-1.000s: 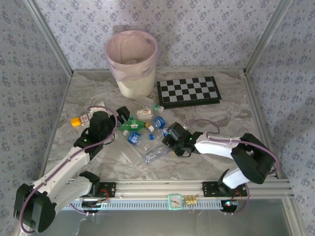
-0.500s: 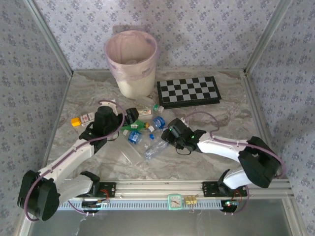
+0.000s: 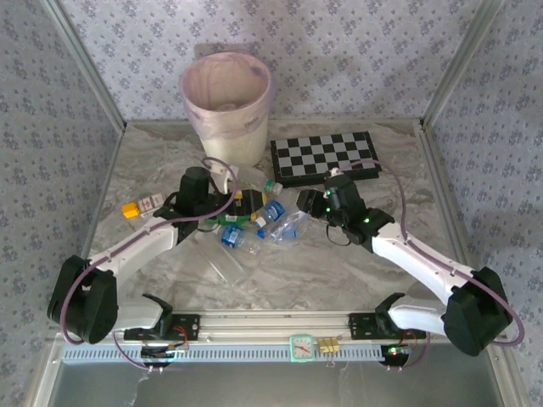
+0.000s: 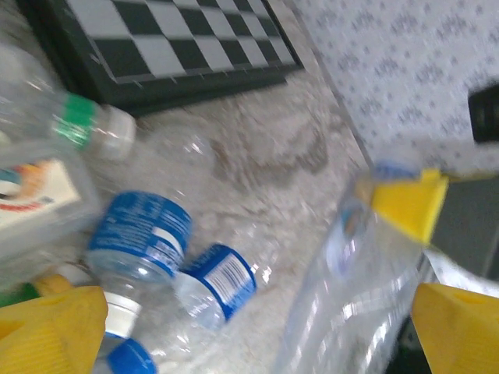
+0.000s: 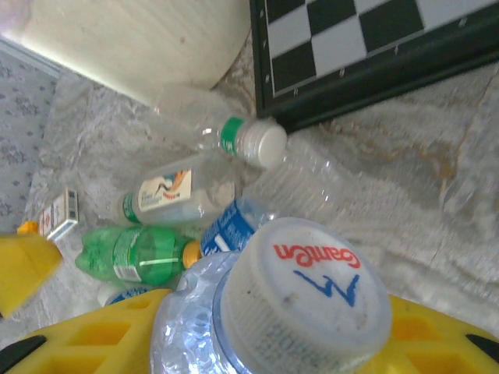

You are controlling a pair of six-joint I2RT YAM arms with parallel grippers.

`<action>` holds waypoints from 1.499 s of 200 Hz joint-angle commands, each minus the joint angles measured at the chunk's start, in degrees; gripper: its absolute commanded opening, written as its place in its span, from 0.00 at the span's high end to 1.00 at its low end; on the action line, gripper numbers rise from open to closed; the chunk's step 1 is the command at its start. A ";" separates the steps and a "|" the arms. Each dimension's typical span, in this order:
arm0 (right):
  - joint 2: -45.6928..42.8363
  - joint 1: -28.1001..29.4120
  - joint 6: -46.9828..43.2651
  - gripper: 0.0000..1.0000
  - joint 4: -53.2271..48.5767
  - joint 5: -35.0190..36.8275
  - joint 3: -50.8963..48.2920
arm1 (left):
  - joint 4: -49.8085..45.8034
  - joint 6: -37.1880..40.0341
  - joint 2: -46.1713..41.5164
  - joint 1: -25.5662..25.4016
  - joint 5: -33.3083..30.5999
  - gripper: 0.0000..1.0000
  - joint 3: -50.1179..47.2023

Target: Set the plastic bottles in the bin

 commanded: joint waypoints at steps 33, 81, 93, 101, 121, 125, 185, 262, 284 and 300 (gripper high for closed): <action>0.35 -3.82 -3.48 0.55 4.35 -6.70 4.14 | -4.23 6.45 3.76 -6.70 7.11 0.00 6.53; 0.00 -4.10 -2.89 0.56 4.19 -9.32 5.14 | -4.63 7.48 8.40 -8.61 8.71 0.00 9.06; -0.13 -4.09 -2.67 0.55 4.34 -9.38 4.77 | -4.98 7.74 9.50 -9.23 9.92 0.00 10.00; -0.24 -4.19 -2.44 0.56 4.50 -9.26 4.49 | -5.64 8.15 10.25 -9.60 10.17 0.00 10.71; -0.53 -4.29 -1.95 0.56 5.28 -8.91 3.71 | -7.25 8.92 11.86 -10.01 10.64 0.05 11.94; -0.56 -4.27 -1.90 0.56 5.41 -8.95 3.62 | -7.30 8.91 12.00 -10.05 10.70 0.07 12.17; -0.62 -4.71 -1.80 0.55 5.46 -9.29 3.34 | -6.58 8.21 12.09 -10.05 10.53 0.44 12.33; -4.15 -7.90 -2.28 0.14 0.27 -7.66 6.97 | -8.04 8.06 7.94 -9.54 3.57 0.56 13.68; -7.31 -9.70 -3.20 0.06 -2.64 -5.23 6.78 | -9.70 9.03 6.78 -8.13 0.73 0.56 16.19; -9.29 -10.95 -3.55 0.01 -4.85 -3.97 6.05 | -10.45 10.04 6.03 -6.66 -1.16 0.56 19.01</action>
